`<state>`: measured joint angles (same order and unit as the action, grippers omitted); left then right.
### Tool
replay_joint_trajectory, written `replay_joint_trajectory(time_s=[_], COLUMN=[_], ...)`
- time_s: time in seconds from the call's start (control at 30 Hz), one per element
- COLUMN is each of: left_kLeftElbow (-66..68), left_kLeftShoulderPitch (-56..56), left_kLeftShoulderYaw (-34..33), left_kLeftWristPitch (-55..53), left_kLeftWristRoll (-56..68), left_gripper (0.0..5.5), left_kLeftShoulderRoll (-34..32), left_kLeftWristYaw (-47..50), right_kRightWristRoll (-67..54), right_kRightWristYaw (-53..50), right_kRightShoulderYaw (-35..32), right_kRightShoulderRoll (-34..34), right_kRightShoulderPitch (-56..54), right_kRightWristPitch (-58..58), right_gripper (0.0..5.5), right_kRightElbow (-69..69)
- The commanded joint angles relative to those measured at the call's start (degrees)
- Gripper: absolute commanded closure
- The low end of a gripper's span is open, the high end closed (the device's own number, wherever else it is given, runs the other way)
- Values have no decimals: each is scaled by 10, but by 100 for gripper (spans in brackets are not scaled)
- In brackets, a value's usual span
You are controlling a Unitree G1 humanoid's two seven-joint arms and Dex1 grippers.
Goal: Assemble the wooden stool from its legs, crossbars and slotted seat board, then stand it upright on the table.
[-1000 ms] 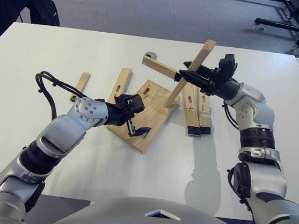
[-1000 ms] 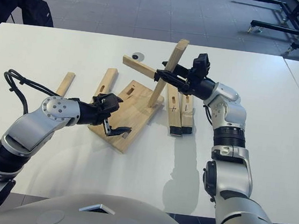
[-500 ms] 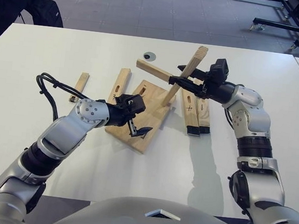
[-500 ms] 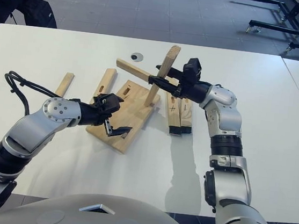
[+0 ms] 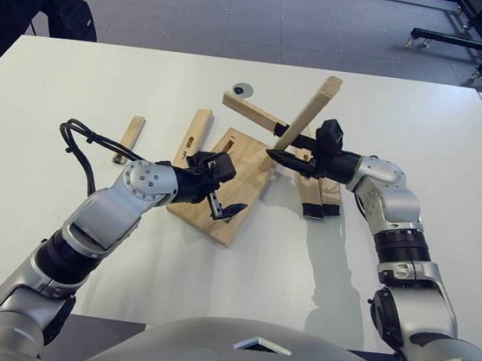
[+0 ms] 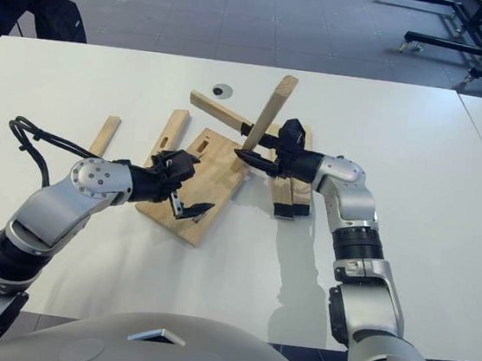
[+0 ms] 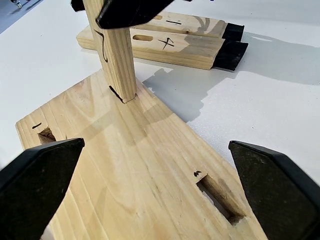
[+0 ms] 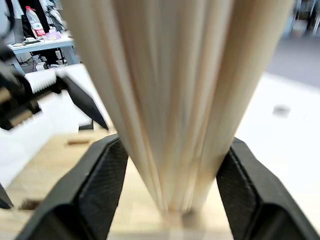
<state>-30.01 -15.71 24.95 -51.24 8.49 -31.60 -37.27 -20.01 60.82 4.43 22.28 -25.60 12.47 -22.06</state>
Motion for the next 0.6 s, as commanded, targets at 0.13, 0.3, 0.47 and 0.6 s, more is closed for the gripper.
replay_joint_trajectory(time_s=[0.13,0.3,0.47,0.6], left_kLeftElbow=[3,4,14,37], left_kLeftShoulderPitch=[2,2,3,0], left_kLeftShoulderYaw=[6,6,-5,-42], left_kLeftWristPitch=[2,3,5,9], left_kLeftWristRoll=[-2,-3,-3,11], left_gripper=[19,19,19,19], left_kLeftShoulderRoll=[1,1,11,20], left_kLeftWristYaw=[4,3,16,22], right_kRightWristRoll=[13,11,-1,-36], right_kRightWristYaw=[-14,-15,10,52], right_kRightShoulderYaw=[-1,-3,-17,-57], right_kRightShoulderRoll=[-2,-4,37,124], right_kRightShoulderPitch=[-11,-5,40,143], right_kRightWristPitch=[10,10,20,63], right_gripper=[130,46,12,12], right_kRightElbow=[-10,-2,48,178])
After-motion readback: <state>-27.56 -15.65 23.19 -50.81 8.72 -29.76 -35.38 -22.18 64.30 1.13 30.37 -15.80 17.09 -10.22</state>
